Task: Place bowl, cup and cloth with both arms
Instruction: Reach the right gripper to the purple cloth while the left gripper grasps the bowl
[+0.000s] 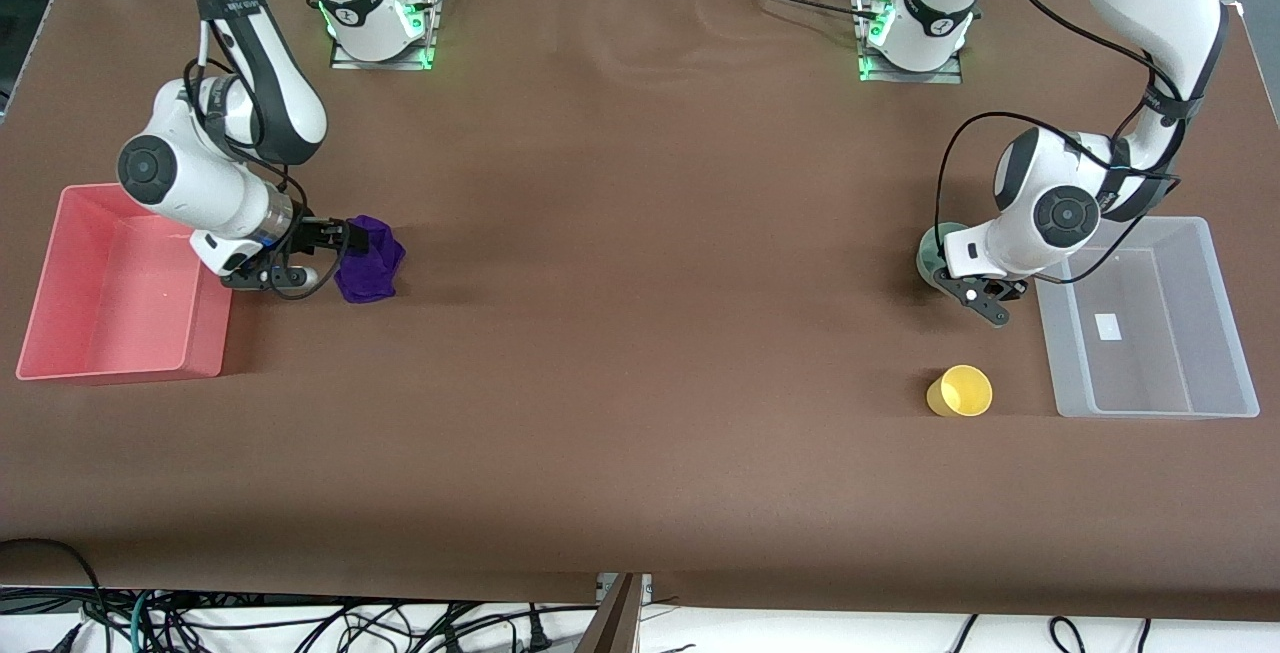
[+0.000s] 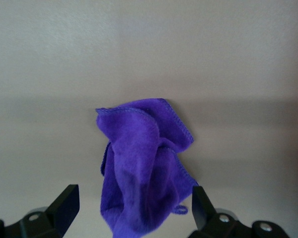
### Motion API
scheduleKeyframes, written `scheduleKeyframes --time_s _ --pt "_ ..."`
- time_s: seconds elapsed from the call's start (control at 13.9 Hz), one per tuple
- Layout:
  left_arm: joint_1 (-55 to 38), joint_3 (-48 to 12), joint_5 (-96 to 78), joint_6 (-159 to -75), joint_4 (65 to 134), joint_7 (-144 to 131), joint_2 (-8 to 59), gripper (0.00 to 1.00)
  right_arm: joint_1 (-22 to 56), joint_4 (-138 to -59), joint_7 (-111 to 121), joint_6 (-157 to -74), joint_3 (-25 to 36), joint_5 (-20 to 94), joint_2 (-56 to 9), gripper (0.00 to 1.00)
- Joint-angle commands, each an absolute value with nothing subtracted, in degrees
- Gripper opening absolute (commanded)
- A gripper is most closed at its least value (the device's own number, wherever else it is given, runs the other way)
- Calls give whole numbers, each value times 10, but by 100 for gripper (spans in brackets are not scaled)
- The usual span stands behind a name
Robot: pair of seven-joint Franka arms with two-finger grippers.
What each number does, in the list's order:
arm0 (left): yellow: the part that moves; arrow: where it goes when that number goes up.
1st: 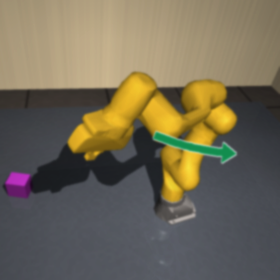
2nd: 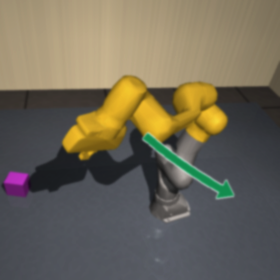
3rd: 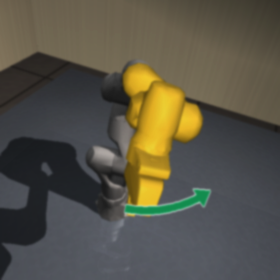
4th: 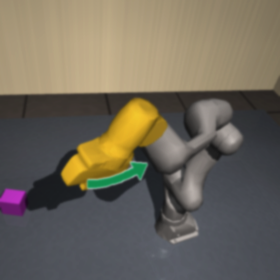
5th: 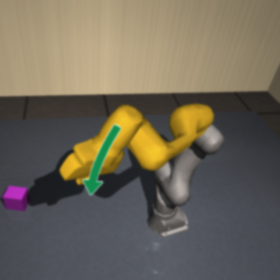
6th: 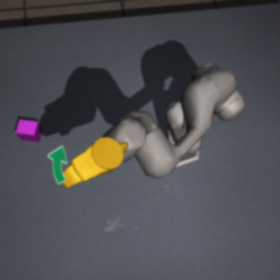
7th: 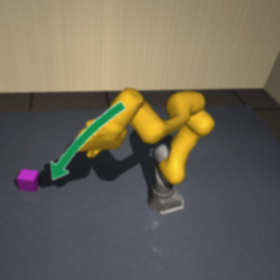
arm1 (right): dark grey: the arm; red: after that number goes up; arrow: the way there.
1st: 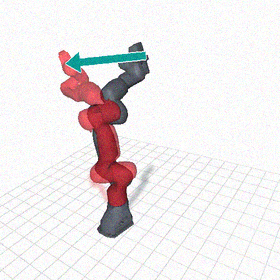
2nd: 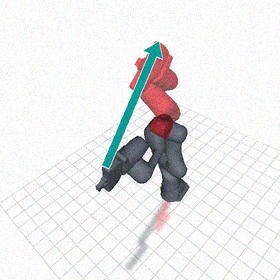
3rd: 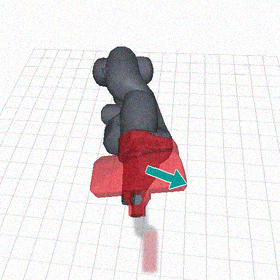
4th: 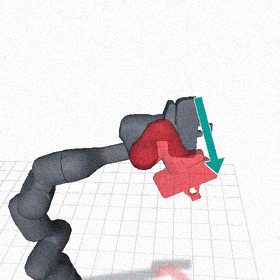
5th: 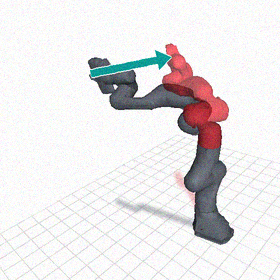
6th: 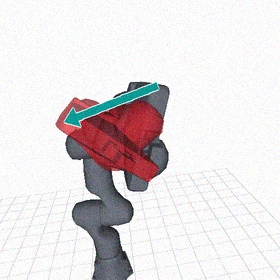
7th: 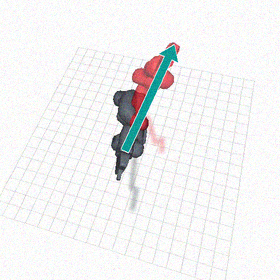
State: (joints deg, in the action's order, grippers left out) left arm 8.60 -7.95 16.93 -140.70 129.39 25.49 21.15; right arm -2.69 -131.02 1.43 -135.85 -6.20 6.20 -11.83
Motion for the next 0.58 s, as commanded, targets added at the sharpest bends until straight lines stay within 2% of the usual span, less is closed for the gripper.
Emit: scheduleKeyframes --time_s 0.0,0.29,0.36,0.43,0.5 --pt "91 -83 175 -1415 1297 270 208 0 -23 -1332 11 -1405 -65 72 -136 100" --pt "91 -93 175 -1376 1293 284 172 0 -18 -1332 13 -1444 -65 71 -176 100" --pt "91 -98 173 -1346 1288 306 151 0 -18 -1332 15 -1448 -65 71 -181 89" --pt "91 -101 161 -1317 1279 318 133 0 -18 -1332 16 -1446 -65 71 -183 40" --pt "92 -101 140 -1284 1261 328 123 0 -17 -1332 18 -1442 -65 71 -182 7"
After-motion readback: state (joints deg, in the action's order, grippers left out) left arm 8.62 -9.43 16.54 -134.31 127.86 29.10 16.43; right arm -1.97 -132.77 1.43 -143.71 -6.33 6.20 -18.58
